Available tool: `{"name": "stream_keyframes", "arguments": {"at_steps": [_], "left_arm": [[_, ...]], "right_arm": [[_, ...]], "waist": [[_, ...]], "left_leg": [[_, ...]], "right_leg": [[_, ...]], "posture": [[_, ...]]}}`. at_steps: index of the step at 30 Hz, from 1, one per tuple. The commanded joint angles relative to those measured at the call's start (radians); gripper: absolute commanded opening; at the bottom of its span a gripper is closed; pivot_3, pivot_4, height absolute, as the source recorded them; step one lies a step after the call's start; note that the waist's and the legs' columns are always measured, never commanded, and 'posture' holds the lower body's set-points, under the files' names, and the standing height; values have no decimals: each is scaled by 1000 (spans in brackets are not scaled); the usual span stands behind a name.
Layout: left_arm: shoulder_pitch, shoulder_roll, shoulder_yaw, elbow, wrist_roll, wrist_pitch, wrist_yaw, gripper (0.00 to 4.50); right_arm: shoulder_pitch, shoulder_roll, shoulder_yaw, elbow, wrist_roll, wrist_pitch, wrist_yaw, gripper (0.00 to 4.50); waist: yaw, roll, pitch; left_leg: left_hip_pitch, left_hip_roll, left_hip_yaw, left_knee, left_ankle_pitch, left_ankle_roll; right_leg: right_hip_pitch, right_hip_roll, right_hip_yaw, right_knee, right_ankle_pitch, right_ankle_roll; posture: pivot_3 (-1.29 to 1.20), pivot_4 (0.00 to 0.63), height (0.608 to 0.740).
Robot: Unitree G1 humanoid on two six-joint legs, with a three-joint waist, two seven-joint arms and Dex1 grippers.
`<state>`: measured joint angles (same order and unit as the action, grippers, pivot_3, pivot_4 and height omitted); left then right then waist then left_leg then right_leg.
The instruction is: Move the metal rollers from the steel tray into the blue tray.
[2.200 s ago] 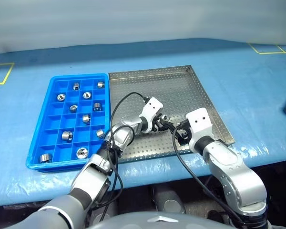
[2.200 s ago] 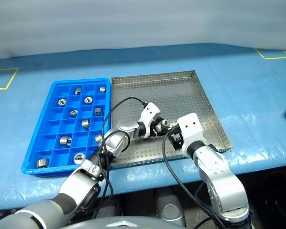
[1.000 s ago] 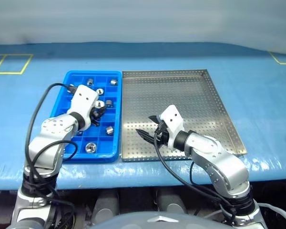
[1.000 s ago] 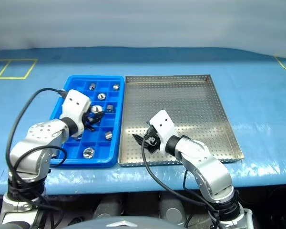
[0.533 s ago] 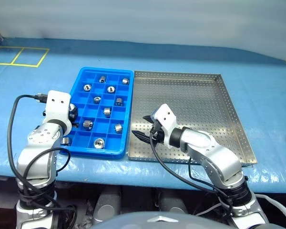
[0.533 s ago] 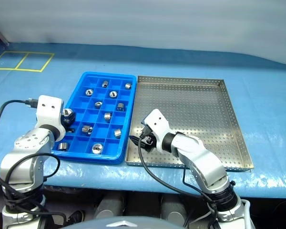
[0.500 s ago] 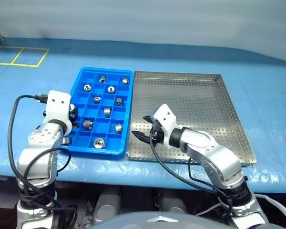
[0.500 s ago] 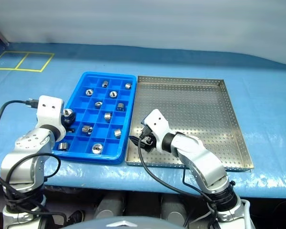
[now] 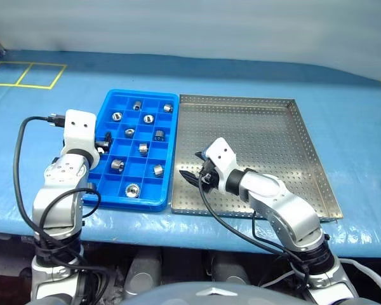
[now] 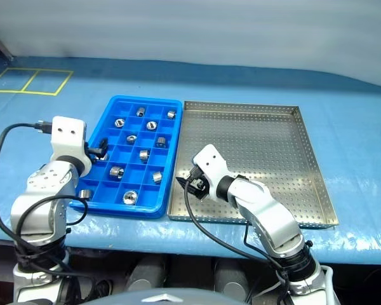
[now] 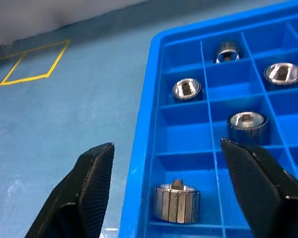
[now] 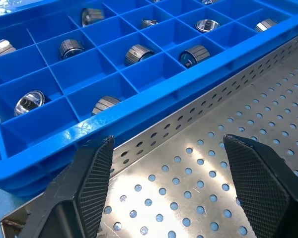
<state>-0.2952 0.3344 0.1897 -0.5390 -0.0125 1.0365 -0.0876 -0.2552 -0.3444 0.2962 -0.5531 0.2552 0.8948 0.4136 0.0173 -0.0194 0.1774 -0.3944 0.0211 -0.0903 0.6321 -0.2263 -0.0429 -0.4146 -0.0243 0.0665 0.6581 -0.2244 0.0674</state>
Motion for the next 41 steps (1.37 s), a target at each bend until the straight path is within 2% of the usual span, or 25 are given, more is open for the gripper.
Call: {"name": "stream_keyframes", "arguments": {"at_steps": [1,5,8,10,13,18,19,21,28,41], "left_arm": [[-13,-13,7,-16,-20,-75,-11,3536],[-4,-37,-29,-7,-36,-151,-34,3536],[6,-53,-51,7,-62,-247,-69,3536],[17,-52,-69,31,-83,-284,-109,3536],[40,-48,-143,86,-107,-344,-185,3536],[50,-63,-289,125,-113,-403,-263,3536],[48,-65,-295,129,-122,-404,-272,3563],[42,-63,-300,147,-124,-412,-277,3563],[34,-26,-312,181,-118,-438,-311,3563],[46,-32,-305,164,-120,-434,-296,3563]], "right_arm": [[-9,6,-24,-9,-14,-25,-22,3703],[1,5,-40,-8,-41,-41,-57,3703],[24,1,-98,6,-85,-93,-116,3703],[48,-34,-138,15,-86,-111,-100,3703],[89,-71,-227,47,-85,-139,-96,3703],[91,-38,-352,69,-60,-194,-128,3703],[93,-33,-361,64,-56,-197,-127,4048],[96,-24,-376,54,-49,-205,-130,4477],[99,-16,-379,36,-44,-180,-141,4477],[106,-19,-337,37,-51,-171,-127,4477]], "waist": [[-3,0,0],[-3,0,0],[-2,0,0],[-2,0,0],[-5,0,0],[-25,0,0],[-32,0,0],[-47,0,0],[-62,1,0],[-62,1,0]], "left_leg": [[0,0,0,0,0,0],[0,0,0,0,0,0],[0,0,0,0,0,0],[0,0,0,0,0,0],[0,-1,1,0,0,0],[0,-1,1,0,0,0],[0,-1,1,0,0,0],[0,0,1,0,0,0],[1,0,1,1,0,0],[1,0,1,1,0,0]], "right_leg": [[0,0,0,0,0,0],[0,0,0,0,0,0],[0,0,0,0,0,0],[0,0,0,0,0,0],[1,-1,0,-1,0,0],[0,0,1,0,0,0],[0,0,1,0,0,0],[0,0,1,0,0,0],[0,0,2,1,0,0],[0,0,2,1,0,0]], "posture": [[139,150,740],[119,150,740],[102,150,740],[83,150,740],[68,150,740],[18,150,740],[9,150,740],[-9,150,740],[-19,150,740],[0,150,740]]}}
